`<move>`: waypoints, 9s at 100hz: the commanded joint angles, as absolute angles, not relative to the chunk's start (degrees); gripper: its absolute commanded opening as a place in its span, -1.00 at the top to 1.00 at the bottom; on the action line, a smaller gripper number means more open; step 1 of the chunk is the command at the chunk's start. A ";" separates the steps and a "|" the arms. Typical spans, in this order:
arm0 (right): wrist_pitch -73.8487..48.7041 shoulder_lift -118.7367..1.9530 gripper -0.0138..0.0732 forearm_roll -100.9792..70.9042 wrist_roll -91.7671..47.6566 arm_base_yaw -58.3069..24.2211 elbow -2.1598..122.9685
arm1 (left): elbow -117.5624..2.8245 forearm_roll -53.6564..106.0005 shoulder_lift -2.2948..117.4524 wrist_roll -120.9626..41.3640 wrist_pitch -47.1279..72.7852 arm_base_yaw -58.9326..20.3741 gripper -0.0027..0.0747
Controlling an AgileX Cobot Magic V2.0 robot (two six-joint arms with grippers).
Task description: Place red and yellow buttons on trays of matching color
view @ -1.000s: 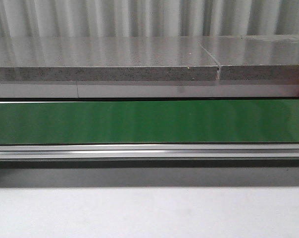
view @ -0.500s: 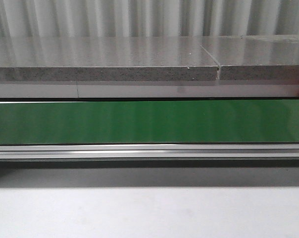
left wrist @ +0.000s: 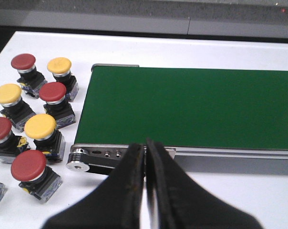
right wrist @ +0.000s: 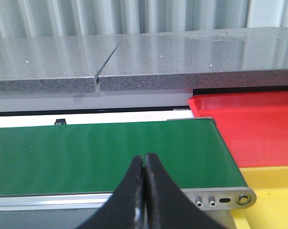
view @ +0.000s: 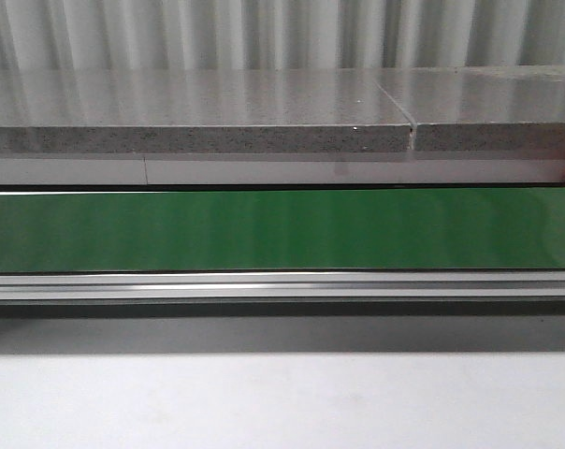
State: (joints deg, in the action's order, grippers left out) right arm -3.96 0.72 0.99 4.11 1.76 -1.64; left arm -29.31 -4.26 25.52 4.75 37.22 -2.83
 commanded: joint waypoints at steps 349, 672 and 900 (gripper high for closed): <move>0.86 1.20 0.92 1.35 4.17 1.84 -0.69 | -59.55 5.41 76.56 -0.64 58.74 28.84 0.56; 0.86 1.20 0.92 1.35 4.17 1.84 -0.69 | -70.10 15.74 94.78 3.90 62.38 30.35 -0.21; 0.86 1.20 0.92 1.35 4.17 1.84 -0.69 | -72.22 17.78 83.10 -3.50 59.01 18.66 0.56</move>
